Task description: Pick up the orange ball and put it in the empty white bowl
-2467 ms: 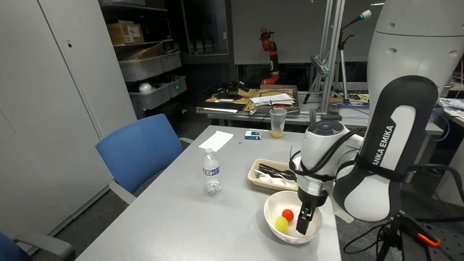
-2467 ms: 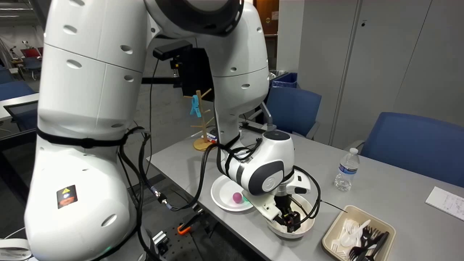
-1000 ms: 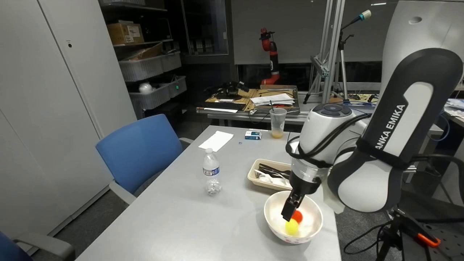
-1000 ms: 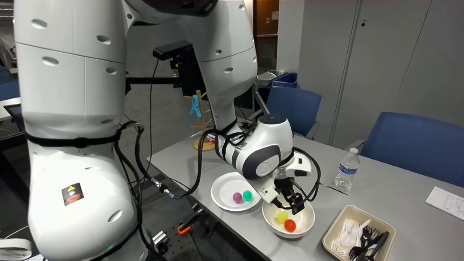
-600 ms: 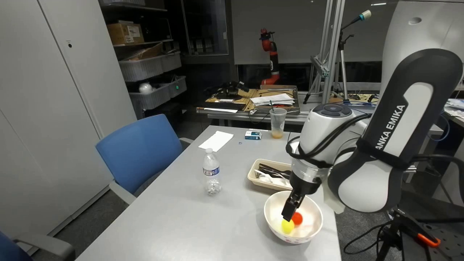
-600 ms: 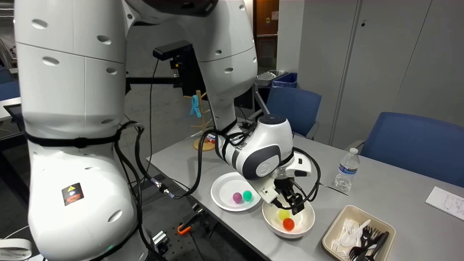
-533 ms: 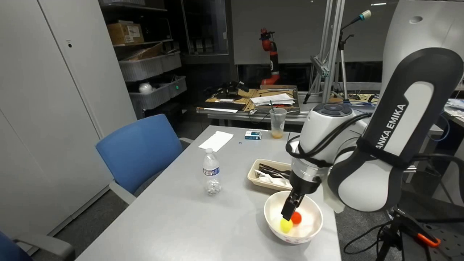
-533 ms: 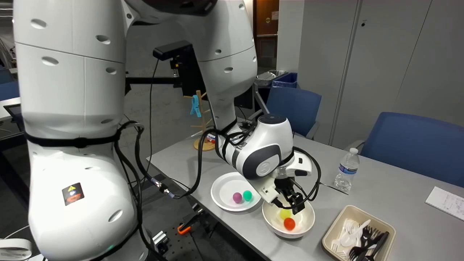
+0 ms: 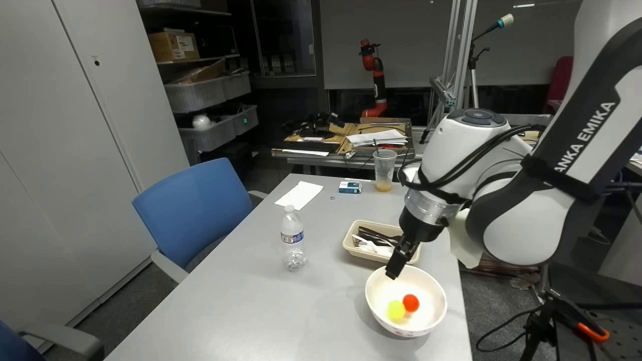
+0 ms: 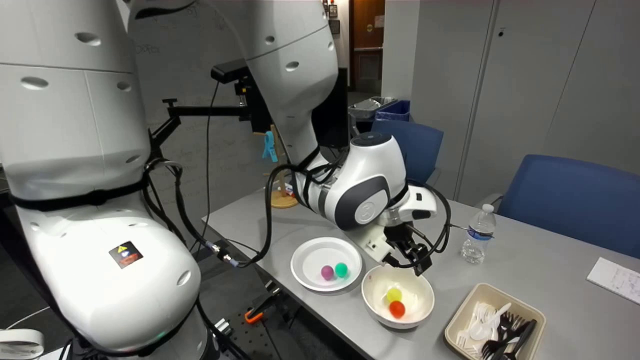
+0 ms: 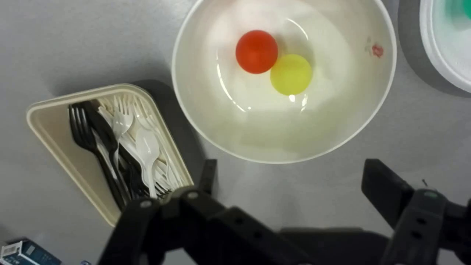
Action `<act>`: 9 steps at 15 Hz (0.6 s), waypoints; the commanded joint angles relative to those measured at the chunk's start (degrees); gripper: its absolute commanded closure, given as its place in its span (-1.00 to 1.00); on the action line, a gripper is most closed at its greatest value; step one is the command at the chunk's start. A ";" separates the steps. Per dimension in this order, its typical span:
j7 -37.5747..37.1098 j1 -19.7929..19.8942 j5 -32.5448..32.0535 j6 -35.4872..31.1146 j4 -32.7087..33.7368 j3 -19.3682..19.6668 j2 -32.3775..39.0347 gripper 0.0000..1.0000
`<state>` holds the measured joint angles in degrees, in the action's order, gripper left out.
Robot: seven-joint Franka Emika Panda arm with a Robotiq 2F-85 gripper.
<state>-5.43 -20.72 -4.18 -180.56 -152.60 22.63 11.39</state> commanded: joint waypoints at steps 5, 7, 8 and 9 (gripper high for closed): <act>-2.39 -9.73 -11.81 11.28 0.78 11.20 -9.69 -1.00; -3.41 -9.37 -13.27 13.85 1.52 10.73 -11.78 -1.00; -3.57 -9.08 -13.12 15.12 1.52 10.12 -12.96 -1.00; -3.71 -8.86 -12.78 16.26 1.60 9.70 -13.80 -1.00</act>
<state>-7.32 -29.03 -15.52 -168.95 -151.00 32.31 1.99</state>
